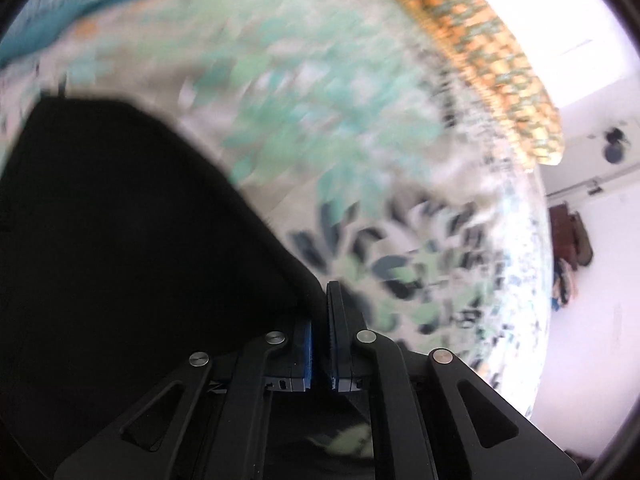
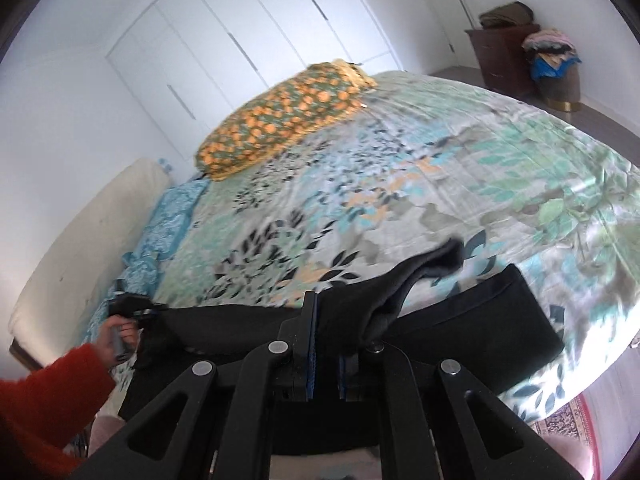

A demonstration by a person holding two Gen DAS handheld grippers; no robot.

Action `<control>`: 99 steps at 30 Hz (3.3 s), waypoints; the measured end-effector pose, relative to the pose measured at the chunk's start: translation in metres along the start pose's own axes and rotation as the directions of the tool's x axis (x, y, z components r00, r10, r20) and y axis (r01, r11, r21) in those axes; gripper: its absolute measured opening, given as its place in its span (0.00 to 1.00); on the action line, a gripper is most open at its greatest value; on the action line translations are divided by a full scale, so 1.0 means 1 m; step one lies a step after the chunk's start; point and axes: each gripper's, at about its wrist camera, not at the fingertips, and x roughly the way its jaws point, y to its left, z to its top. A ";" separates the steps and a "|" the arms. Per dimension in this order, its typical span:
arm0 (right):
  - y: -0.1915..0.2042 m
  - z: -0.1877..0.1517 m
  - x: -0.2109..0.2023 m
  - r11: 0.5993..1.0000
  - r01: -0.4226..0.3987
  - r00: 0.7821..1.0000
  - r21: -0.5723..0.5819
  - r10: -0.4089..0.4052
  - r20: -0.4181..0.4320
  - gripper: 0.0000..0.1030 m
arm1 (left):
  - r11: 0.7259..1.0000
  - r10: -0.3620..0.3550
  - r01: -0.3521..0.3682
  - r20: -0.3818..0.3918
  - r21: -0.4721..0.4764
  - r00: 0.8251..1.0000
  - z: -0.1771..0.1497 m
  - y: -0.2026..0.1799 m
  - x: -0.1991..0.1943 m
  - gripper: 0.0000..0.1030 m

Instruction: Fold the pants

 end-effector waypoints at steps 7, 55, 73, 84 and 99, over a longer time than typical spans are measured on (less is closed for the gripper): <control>-0.028 0.053 0.027 0.999 0.042 0.999 0.019 -0.042 -0.032 0.07 | 0.982 -0.183 0.162 0.257 0.101 0.949 -0.067 0.001 -0.160 0.05; -0.166 -0.007 0.056 0.862 0.498 0.798 0.096 -0.412 -0.440 0.12 | 0.977 0.091 -0.047 -0.209 0.208 0.974 -0.258 0.053 -0.091 0.04; -0.162 -0.007 0.063 0.857 0.510 0.786 0.069 -0.432 -0.443 0.12 | 0.997 0.070 -0.073 -0.184 -0.009 0.980 -0.237 0.089 -0.098 0.34; -0.163 -0.007 0.063 0.856 0.512 0.785 0.070 -0.433 -0.443 0.12 | 0.987 0.084 -0.108 -0.191 -0.117 0.978 -0.248 0.114 -0.100 0.07; -0.164 0.005 0.035 0.884 0.451 0.840 0.128 -0.371 -0.396 0.52 | 0.956 0.290 -0.293 -0.222 0.019 0.931 -0.257 0.096 -0.134 0.55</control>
